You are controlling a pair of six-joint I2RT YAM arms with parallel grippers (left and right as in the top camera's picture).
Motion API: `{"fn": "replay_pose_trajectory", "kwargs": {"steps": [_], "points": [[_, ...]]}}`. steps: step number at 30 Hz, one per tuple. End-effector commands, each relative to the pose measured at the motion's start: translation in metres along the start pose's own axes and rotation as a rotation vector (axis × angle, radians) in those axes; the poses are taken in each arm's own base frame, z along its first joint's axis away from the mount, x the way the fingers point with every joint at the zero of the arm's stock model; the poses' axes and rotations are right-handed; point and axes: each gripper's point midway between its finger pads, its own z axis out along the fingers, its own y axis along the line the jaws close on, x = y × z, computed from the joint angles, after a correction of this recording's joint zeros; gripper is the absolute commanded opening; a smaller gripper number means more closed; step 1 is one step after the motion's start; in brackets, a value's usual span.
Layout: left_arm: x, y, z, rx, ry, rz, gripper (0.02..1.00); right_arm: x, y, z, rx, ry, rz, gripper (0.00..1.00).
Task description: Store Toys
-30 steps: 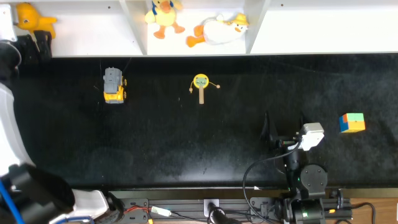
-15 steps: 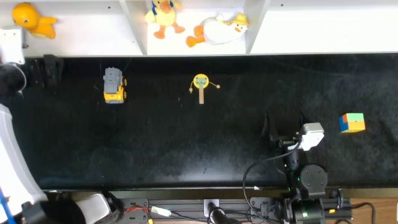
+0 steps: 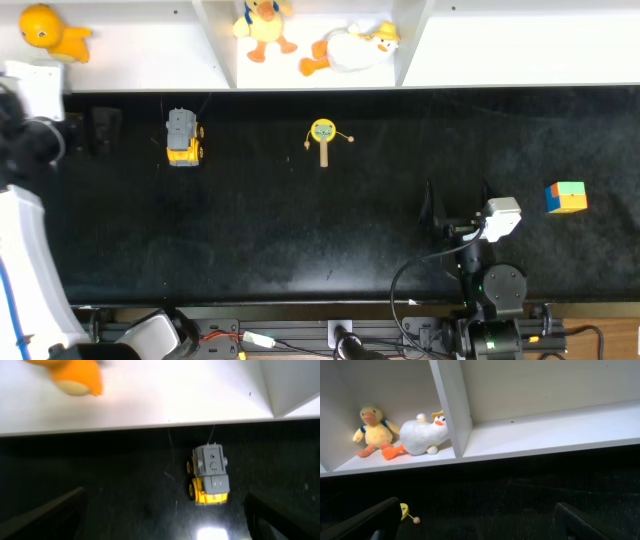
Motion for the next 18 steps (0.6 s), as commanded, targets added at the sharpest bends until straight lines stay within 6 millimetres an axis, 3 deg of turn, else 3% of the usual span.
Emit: {"fn": "replay_pose_trajectory", "kwargs": {"steps": [1, 6, 13, 18], "points": [[0.01, -0.018, 0.026, -0.008, 0.035, 0.09, 0.998, 0.003, 0.001, 0.0, -0.008, -0.002, -0.007, 0.996], [0.015, -0.026, 0.048, -0.065, 0.099, 0.159, 0.998, 0.003, 0.001, 0.0, -0.008, -0.002, -0.007, 0.996], [0.027, -0.041, 0.094, -0.005, 0.169, 0.164, 0.998, 0.002, 0.001, 0.0, -0.008, -0.002, -0.007, 0.996], [0.034, -0.047, 0.107, 0.011, 0.199, 0.105, 0.998, 0.002, 0.001, 0.0, -0.008, -0.002, -0.007, 0.996]]}}
